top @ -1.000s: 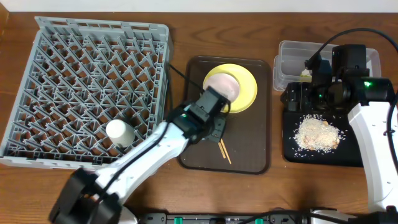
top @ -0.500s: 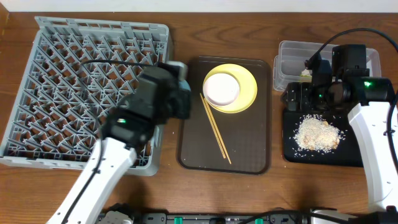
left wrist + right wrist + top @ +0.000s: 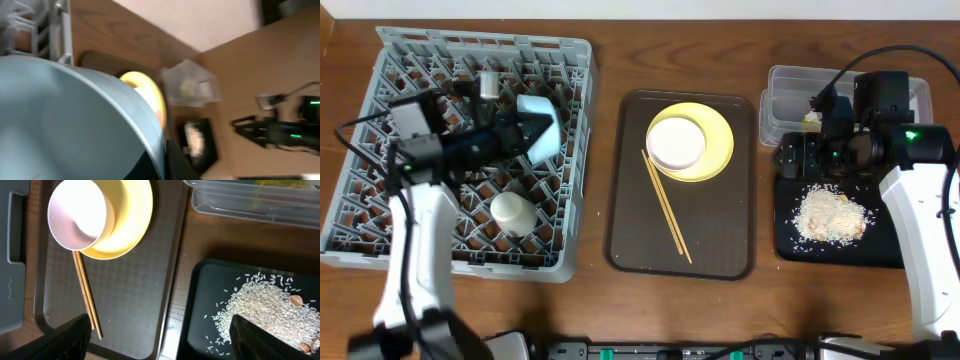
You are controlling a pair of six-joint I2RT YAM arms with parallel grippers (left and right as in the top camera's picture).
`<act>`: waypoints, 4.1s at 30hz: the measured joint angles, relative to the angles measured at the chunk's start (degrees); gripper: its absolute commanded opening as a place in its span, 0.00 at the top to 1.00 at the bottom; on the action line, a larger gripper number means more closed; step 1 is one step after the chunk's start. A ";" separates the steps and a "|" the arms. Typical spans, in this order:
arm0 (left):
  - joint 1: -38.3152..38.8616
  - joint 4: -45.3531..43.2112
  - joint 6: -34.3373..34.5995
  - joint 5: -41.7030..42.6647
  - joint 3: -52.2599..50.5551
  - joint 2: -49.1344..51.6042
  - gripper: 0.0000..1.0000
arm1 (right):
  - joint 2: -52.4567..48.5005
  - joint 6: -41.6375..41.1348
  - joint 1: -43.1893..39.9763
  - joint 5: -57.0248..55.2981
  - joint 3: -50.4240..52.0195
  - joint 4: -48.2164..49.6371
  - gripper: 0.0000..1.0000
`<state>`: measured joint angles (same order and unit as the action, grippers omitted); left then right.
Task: Sort waste into correct bins and load items into the dishwasher
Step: 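Carry the light-blue cup into the dish rack and release it, then move the left gripper over the white bowl on the yellow plate, then grasp the white bowl rim with the left gripper and lift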
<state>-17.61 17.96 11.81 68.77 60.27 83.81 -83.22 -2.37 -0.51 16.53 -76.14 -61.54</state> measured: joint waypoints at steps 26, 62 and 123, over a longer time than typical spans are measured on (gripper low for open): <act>-16.48 -4.90 3.39 17.27 -0.04 19.91 0.30 | 0.00 0.00 0.00 0.00 0.00 -0.37 0.13; 1.29 2.54 1.60 -25.31 -0.04 -9.40 0.09 | 0.00 -7.54 0.00 -8.74 0.00 -1.66 0.07; 57.05 4.68 -8.68 -65.61 23.41 33.66 0.93 | 0.00 -15.04 -4.48 -18.91 0.00 -8.76 0.01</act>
<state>39.44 22.63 3.14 3.16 83.68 117.47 -83.22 -17.41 -4.99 -2.37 -76.14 -70.30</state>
